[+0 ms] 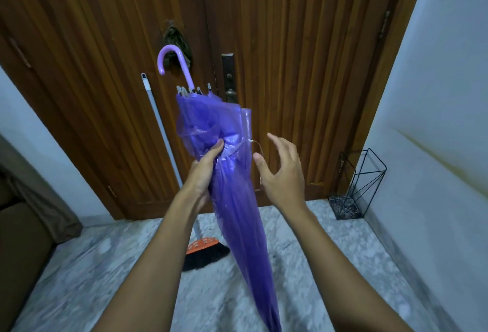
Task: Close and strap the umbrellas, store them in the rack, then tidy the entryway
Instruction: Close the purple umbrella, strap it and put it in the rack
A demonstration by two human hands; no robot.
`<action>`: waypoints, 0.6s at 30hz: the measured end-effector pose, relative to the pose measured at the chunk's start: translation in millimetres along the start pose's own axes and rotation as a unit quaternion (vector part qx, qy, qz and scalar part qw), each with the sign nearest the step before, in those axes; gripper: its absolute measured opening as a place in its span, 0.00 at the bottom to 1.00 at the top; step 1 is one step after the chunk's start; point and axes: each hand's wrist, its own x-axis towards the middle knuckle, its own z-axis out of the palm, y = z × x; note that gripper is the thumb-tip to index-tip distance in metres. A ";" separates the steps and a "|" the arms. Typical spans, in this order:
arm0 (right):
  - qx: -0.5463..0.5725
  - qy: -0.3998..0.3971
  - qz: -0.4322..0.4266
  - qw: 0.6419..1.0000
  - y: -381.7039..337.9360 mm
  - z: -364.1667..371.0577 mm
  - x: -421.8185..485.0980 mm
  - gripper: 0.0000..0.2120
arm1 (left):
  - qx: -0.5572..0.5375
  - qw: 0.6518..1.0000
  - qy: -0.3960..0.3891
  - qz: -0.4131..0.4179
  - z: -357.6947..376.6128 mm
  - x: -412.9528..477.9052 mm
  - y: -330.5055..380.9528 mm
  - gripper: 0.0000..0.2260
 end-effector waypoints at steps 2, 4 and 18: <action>0.010 -0.077 0.001 0.997 3.8 -0.4 14.6 0.23 | -0.002 1.000 -0.019 -0.006 0.2 -0.1 0.8 0.21; 0.003 -0.113 -0.009 0.994 7.5 1.8 22.6 0.18 | -0.002 0.999 -0.035 -0.010 1.2 -0.5 1.5 0.20; 0.221 -0.252 0.166 0.927 17.1 -7.3 11.8 0.14 | 0.032 0.999 -0.040 -0.019 -10.8 0.8 2.6 0.23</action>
